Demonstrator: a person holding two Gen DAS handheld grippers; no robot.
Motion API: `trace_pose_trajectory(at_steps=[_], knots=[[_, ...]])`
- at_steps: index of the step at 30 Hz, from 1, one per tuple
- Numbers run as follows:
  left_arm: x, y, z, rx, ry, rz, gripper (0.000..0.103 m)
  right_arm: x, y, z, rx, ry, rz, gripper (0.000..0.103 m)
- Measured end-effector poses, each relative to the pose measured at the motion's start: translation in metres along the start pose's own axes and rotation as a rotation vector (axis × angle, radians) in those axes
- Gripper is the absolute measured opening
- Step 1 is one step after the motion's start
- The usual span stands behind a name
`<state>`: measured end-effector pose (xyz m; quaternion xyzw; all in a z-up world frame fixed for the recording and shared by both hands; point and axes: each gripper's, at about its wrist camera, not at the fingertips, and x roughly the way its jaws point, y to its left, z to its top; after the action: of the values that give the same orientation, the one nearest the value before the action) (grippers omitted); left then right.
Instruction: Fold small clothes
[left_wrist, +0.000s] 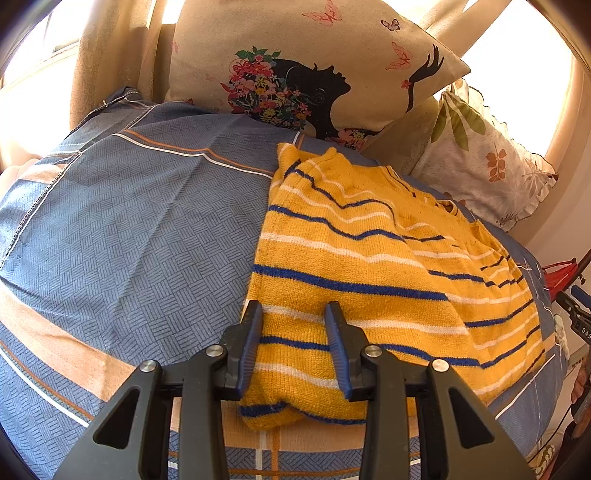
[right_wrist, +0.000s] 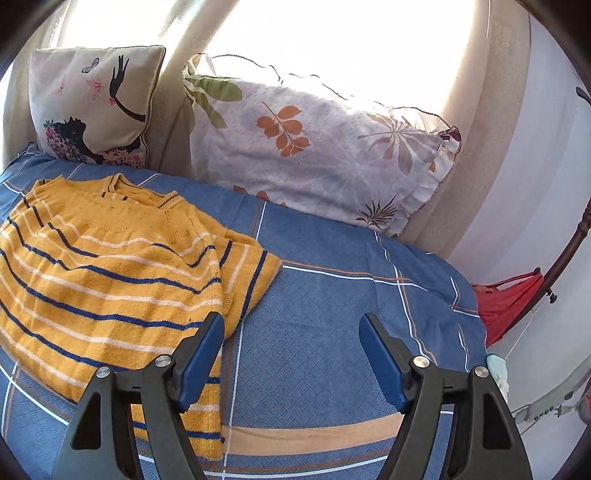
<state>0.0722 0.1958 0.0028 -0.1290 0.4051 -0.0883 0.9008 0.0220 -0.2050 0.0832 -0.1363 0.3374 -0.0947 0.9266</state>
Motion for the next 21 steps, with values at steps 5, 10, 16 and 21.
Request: trace_pose_trajectory(at_steps=[5, 10, 16, 21], knots=[[0.0, 0.0, -0.001, -0.001, -0.001, -0.001, 0.034, -0.007, 0.005, 0.0, -0.012, -0.017, 0.002, 0.082], [0.001, -0.001, -0.001, 0.002, 0.0, -0.017, 0.039, -0.007, 0.009, 0.0, -0.017, -0.017, 0.004, 0.082], [0.001, -0.001, -0.001, 0.008, 0.001, -0.04, 0.046, -0.005, 0.018, 0.003, -0.024, -0.005, 0.029, 0.082], [-0.002, 0.0, -0.001, 0.004, -0.011, -0.047, 0.048, -0.005, 0.036, 0.011, -0.03, 0.003, 0.095, 0.083]])
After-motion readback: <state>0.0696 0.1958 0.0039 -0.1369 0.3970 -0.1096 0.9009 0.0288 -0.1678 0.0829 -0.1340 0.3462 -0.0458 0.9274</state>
